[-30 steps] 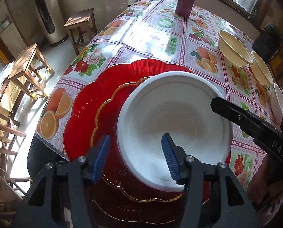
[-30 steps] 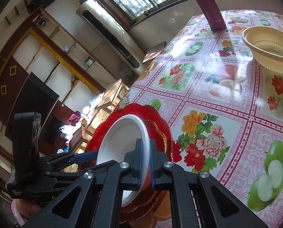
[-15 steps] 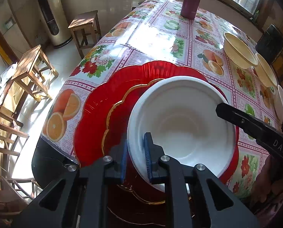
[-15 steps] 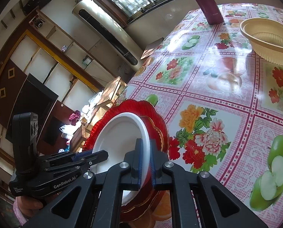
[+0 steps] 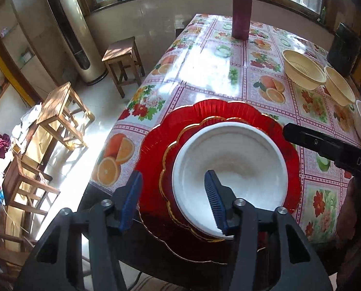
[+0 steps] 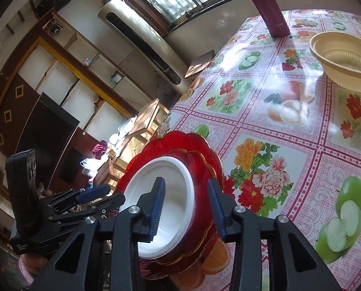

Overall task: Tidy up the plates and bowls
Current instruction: 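Open the left gripper and withdraw from the white bowl, then move the left gripper to the second white bowl beside the cream bowls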

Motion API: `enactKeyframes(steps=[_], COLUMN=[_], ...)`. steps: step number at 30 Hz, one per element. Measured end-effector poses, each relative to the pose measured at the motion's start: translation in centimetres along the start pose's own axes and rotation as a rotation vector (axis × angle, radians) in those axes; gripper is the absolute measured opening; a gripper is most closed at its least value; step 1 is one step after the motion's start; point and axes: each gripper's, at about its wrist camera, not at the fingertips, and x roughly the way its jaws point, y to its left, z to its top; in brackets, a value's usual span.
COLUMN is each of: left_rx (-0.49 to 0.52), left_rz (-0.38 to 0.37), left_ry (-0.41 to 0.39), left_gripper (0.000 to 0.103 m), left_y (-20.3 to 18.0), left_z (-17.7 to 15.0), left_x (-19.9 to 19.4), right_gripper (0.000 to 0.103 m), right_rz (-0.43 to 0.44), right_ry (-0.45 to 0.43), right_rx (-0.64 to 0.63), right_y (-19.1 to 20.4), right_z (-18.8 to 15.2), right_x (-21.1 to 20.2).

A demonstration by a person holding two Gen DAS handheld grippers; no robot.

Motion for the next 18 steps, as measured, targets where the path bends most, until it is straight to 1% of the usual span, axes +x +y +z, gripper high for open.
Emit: enactKeyframes(steps=[1, 3, 5, 7, 11, 13, 15, 18], left_rx=[0.01, 0.037, 0.079, 0.129, 0.223, 0.251, 0.27, 0.285], left_rz=[-0.001, -0.037, -0.092, -0.154, -0.271, -0.326, -0.38, -0.424], left_ry=[-0.037, -0.094, -0.113, -0.109, -0.055, -0.009, 0.037, 0.087], left_gripper=[0.071, 0.077, 0.079, 0.079, 0.079, 0.079, 0.079, 0.079], left_y=[-0.4, -1.9, -4.0, -6.9, -13.6, -16.9, -20.1, -24.4], left_z=[0.4, 1.4, 2.5, 3.5, 4.7, 5.2, 5.7, 6.5], left_x=[-0.9, -2.4, -3.2, -3.4, -2.9, -2.2, -1.7, -0.9], right_gripper=[0.041, 0.042, 0.045, 0.047, 0.055, 0.056, 0.058, 0.058], right_rz=[0.004, -0.001, -0.033, -0.068, -0.172, -0.219, -0.252, -0.288], right_ry=[-0.023, -0.074, -0.128, -0.185, -0.305, -0.353, -0.388, -0.416], right_rx=[0.001, 0.011, 0.018, 0.033, 0.074, 0.093, 0.122, 0.174], right_y=[-0.2, -1.0, -2.1, -3.8, -8.1, -10.5, -13.2, -17.4], right_z=[0.3, 0.9, 1.6, 2.3, 2.9, 3.0, 2.8, 2.1], right_x=[-0.8, -2.6, -4.8, -7.4, -13.7, -17.1, -20.5, -25.2])
